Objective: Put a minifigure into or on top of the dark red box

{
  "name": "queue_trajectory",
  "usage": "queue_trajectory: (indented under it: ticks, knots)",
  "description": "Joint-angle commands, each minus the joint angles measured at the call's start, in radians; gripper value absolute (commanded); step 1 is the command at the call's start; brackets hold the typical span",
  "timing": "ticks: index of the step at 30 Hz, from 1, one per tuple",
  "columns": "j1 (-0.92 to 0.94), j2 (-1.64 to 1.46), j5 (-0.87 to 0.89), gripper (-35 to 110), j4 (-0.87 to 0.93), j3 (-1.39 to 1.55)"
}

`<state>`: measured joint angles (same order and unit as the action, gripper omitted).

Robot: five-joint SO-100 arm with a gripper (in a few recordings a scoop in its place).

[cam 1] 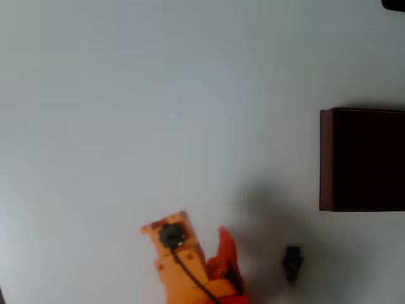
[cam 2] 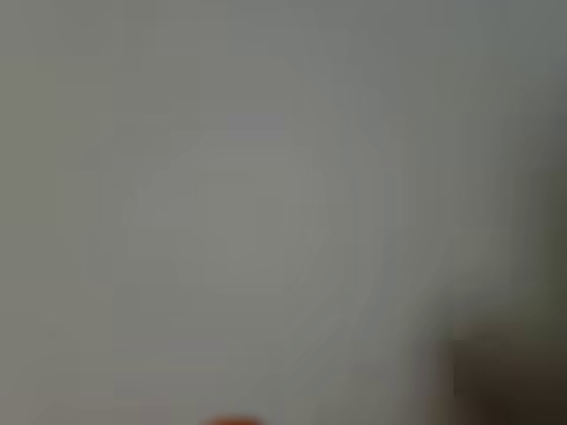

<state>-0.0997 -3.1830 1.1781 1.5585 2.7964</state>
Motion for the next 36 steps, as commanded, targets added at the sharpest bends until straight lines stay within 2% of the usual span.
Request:
queue_trajectory:
  ticks: [1,5,8,15,21,36]
  knots:
    - [0.101,0.156,0.074,23,-0.044,-0.052]
    - [0.268,0.417,0.054,24,-0.044,-0.144]
    - [0.377,0.578,0.008,24,-0.132,-0.17]
    - [0.584,0.721,-0.06,26,-0.242,-0.196]
    - [0.678,0.945,-0.143,27,-0.351,-0.275]
    - [0.905,0.996,-0.373,26,-0.4,-0.261]
